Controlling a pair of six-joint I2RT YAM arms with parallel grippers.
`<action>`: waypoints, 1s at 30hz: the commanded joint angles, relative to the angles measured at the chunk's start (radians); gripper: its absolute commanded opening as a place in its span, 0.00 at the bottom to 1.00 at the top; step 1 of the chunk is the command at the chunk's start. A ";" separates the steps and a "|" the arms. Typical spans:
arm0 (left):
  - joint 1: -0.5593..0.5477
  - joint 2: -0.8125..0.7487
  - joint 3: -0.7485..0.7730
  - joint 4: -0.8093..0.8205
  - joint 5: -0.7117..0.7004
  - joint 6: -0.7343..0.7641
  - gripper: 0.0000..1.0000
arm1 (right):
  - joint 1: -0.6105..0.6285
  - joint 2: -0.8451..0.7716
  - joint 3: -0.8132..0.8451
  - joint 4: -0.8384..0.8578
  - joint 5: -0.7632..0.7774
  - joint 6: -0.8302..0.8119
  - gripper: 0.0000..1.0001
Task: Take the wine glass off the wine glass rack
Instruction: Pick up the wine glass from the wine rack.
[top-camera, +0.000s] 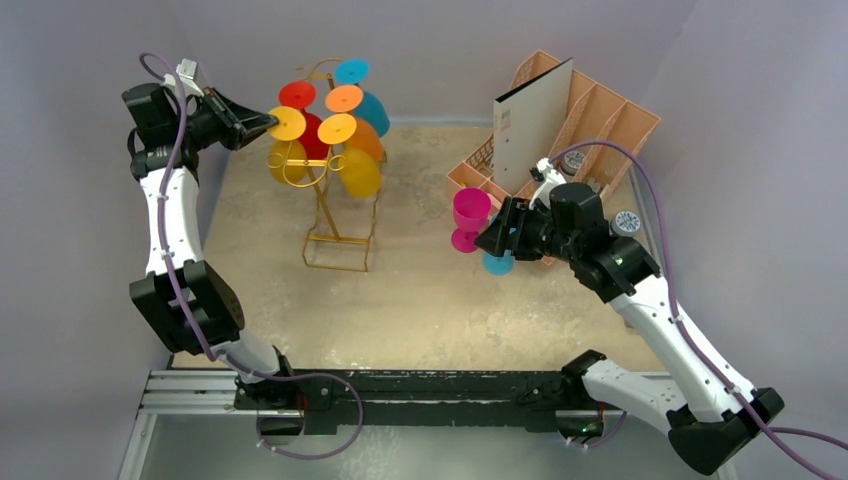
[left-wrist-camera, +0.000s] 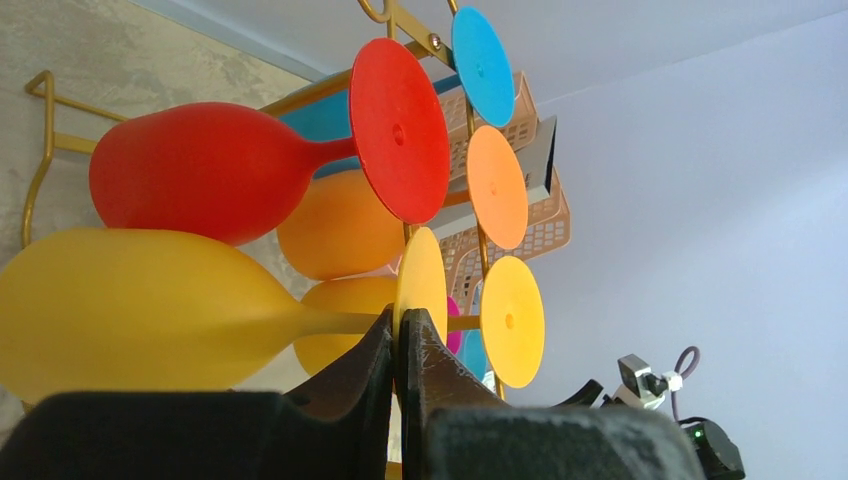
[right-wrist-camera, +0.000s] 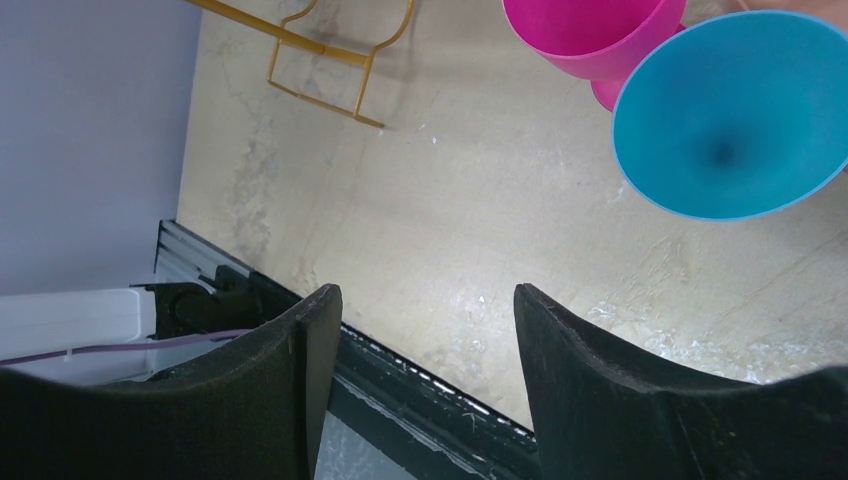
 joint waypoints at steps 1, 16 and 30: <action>0.017 -0.044 -0.008 0.086 0.019 -0.055 0.00 | 0.000 -0.020 0.007 0.008 -0.017 0.003 0.67; 0.034 -0.066 -0.024 0.107 0.016 -0.077 0.00 | 0.001 -0.033 -0.002 0.021 -0.016 0.003 0.67; 0.046 -0.088 -0.051 0.193 -0.015 -0.138 0.00 | 0.001 -0.047 -0.007 0.035 -0.011 -0.001 0.67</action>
